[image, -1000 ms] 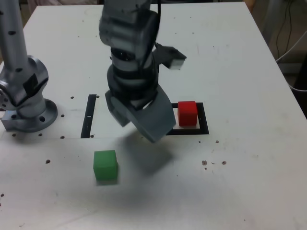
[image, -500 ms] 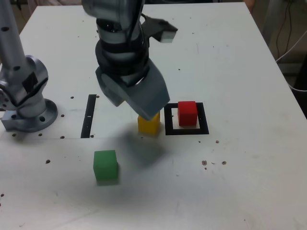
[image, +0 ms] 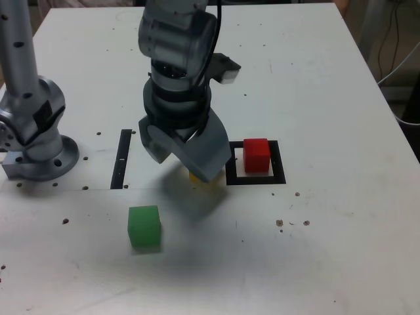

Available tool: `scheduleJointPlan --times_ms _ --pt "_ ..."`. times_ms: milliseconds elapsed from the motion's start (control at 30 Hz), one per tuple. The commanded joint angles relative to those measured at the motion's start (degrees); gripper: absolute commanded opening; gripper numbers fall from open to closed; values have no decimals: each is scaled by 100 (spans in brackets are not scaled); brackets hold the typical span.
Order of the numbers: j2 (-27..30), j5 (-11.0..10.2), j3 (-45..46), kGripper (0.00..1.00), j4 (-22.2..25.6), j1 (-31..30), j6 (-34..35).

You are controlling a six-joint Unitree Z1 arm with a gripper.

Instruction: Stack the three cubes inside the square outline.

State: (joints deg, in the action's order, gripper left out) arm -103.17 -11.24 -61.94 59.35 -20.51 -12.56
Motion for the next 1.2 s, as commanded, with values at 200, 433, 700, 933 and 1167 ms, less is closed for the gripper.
scheduleJointPlan --times_ms 200,433,700,933,1167 --pt "-220 251 -168 90 114 103 542" --pt "-272 163 -172 86 165 177 781" --pt "-402 26 -124 78 16 197 1029" --pt "-476 54 -129 64 -27 197 1076" --pt "-422 76 -191 53 -15 197 1080"
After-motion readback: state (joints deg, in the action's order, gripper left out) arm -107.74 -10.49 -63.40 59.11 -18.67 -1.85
